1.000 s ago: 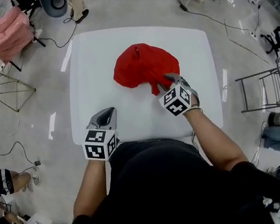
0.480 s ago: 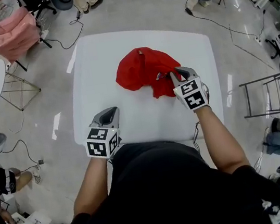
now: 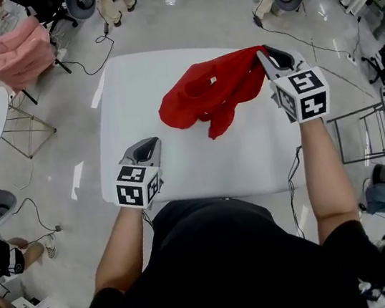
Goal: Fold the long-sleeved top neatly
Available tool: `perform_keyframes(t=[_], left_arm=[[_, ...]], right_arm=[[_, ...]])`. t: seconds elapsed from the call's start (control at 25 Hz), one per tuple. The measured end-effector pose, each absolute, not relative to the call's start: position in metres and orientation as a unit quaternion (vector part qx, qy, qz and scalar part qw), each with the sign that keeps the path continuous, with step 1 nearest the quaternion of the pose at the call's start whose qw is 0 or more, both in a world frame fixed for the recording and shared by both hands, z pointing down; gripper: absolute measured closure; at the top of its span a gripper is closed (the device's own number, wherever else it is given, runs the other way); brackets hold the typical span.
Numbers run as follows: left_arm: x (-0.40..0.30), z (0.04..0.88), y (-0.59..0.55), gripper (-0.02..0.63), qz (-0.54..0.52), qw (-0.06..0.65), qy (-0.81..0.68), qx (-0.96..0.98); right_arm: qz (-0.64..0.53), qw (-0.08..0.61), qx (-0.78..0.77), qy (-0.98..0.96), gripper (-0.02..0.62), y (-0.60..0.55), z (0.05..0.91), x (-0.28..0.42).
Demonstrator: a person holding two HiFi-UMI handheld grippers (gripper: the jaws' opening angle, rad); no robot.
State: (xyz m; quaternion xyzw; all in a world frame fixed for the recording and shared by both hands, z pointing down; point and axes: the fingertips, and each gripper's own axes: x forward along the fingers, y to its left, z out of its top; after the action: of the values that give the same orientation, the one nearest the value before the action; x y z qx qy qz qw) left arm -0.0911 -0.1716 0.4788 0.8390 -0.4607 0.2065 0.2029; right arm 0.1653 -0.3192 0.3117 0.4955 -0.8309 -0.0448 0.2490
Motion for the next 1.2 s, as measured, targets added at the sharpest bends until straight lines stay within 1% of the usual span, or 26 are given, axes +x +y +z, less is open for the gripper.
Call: perform_keyframes(t=[0.32, 0.36, 0.44, 0.56, 0.68, 0.8, 1.0, 1.2], left_arm=[[-0.080, 0.447, -0.214, 0.598, 0.198, 0.158, -0.447, 0.858], [-0.078, 0.444, -0.219, 0.588, 0.198, 0.154, -0.442, 0.861], [-0.073, 0.439, -0.226, 0.518, 0.200, 0.145, -0.432, 0.868], [-0.069, 0.428, -0.238, 0.514, 0.202, 0.127, -0.427, 0.872], [-0.058, 0.424, -0.258, 0.492, 0.204, 0.111, -0.408, 0.883], [-0.038, 0.430, -0.283, 0.454, 0.223, 0.096, -0.367, 0.898], [-0.006, 0.438, -0.309, 0.434, 0.246, 0.068, -0.304, 0.918], [0.008, 0.464, -0.321, 0.413, 0.315, 0.031, -0.247, 0.916]], right_arm=[[-0.099, 0.197, 0.493, -0.841, 0.548, -0.318, 0.198, 0.154], [-0.107, 0.193, 0.494, -0.841, 0.548, -0.316, 0.187, 0.152], [-0.122, 0.186, 0.494, -0.841, 0.548, -0.311, 0.166, 0.150], [-0.140, 0.176, 0.495, -0.839, 0.548, -0.299, 0.142, 0.149], [-0.147, 0.170, 0.495, -0.839, 0.548, -0.288, 0.135, 0.153], [-0.151, 0.172, 0.493, -0.839, 0.548, -0.282, 0.137, 0.155], [-0.146, 0.177, 0.492, -0.840, 0.548, -0.269, 0.146, 0.151], [-0.145, 0.180, 0.495, -0.838, 0.548, -0.259, 0.148, 0.151]])
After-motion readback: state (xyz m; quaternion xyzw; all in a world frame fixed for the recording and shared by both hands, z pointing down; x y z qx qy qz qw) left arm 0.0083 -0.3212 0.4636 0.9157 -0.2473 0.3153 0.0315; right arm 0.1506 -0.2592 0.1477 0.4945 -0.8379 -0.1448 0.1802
